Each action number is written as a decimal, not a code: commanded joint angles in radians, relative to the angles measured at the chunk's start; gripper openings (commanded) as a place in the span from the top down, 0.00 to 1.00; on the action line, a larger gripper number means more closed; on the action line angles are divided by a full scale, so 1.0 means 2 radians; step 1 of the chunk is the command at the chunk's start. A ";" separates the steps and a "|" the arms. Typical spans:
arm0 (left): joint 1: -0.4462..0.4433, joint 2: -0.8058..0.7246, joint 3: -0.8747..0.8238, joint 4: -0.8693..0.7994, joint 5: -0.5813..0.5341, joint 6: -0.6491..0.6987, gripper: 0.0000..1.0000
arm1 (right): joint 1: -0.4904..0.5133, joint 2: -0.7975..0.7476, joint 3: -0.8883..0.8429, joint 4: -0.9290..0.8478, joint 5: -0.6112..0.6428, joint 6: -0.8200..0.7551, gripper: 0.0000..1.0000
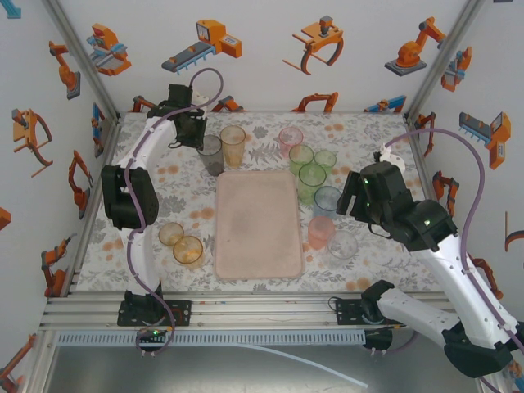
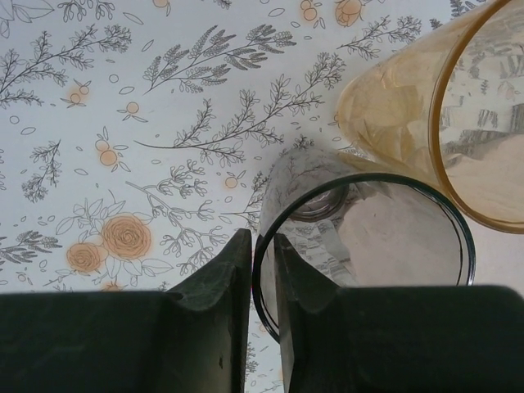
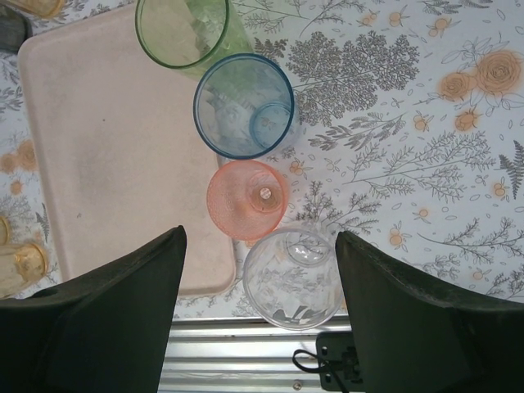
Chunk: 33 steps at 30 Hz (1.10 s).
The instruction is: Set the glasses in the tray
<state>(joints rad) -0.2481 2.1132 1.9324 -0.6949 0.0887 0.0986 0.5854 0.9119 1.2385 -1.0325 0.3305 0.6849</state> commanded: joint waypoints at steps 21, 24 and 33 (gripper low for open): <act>-0.001 -0.040 -0.011 -0.019 -0.039 0.010 0.93 | 0.003 -0.002 -0.017 0.024 -0.006 0.007 0.33; -0.001 -0.047 -0.012 -0.022 -0.039 0.010 0.92 | 0.003 -0.001 -0.019 0.025 -0.007 0.007 0.33; -0.001 -0.069 -0.012 -0.044 -0.038 0.009 0.92 | 0.003 -0.003 -0.017 0.024 -0.004 0.003 0.33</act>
<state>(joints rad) -0.2481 2.0392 1.9144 -0.7441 0.0151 0.1040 0.5854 0.9123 1.2083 -1.0042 0.3157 0.6849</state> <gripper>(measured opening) 0.159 0.671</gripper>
